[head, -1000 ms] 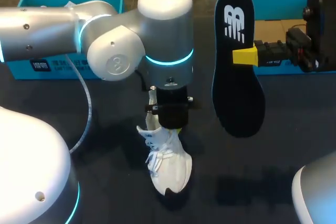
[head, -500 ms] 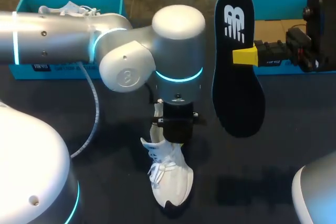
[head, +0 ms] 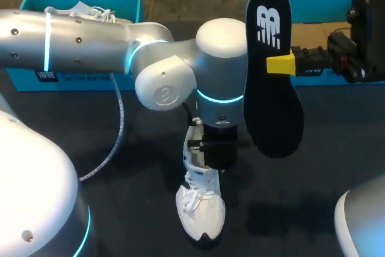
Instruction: Take the shoe out of the shoebox, open the shoe tongue, remove and reinsert the insole, then place the shoe into the shoebox
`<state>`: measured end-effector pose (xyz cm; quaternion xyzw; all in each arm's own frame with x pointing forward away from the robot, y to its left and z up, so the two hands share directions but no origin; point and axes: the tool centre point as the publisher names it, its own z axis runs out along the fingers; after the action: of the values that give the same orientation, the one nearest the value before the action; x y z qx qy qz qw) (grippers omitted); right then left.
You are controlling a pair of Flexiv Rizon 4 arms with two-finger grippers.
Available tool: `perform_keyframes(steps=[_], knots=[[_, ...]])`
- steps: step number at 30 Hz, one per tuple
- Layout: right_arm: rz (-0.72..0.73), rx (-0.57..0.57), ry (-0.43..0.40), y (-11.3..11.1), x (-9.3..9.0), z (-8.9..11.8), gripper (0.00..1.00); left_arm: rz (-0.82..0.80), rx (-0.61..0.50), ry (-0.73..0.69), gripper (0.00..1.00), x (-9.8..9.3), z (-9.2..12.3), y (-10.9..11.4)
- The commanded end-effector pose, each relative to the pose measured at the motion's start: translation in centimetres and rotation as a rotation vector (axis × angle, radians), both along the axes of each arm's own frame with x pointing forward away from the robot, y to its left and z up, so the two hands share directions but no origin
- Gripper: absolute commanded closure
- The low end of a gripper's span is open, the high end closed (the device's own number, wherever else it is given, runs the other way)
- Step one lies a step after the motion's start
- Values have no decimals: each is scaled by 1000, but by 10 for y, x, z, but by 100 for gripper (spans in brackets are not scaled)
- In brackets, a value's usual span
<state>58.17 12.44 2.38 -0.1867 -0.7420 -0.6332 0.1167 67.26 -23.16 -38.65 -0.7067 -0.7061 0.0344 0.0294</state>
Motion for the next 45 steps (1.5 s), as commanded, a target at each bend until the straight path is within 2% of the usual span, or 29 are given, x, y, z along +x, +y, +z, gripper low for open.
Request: perform_keyframes(steps=[1,7,13,21,23,25,36,40,45], knots=[[6,-5,3,3,5,2,100,14,-68,-17,0,0,15,6],[6,-5,3,3,5,2,100,68,-296,-38,0,14,71,20],[6,-5,3,3,5,2,100,83,-547,-95,0,23,124,23],[6,-5,3,3,5,2,100,71,-889,-98,0,36,170,25],[6,-5,3,3,5,2,100,71,-986,-63,0,41,182,23],[6,-5,3,3,5,2,100,75,-1068,124,0,56,202,23],[6,-5,3,3,5,2,100,75,-1068,124,0,56,202,23],[6,-5,3,3,5,2,100,69,-1205,13,0,64,207,19],[6,-5,3,3,5,2,100,71,-1368,-51,0,73,225,16]])
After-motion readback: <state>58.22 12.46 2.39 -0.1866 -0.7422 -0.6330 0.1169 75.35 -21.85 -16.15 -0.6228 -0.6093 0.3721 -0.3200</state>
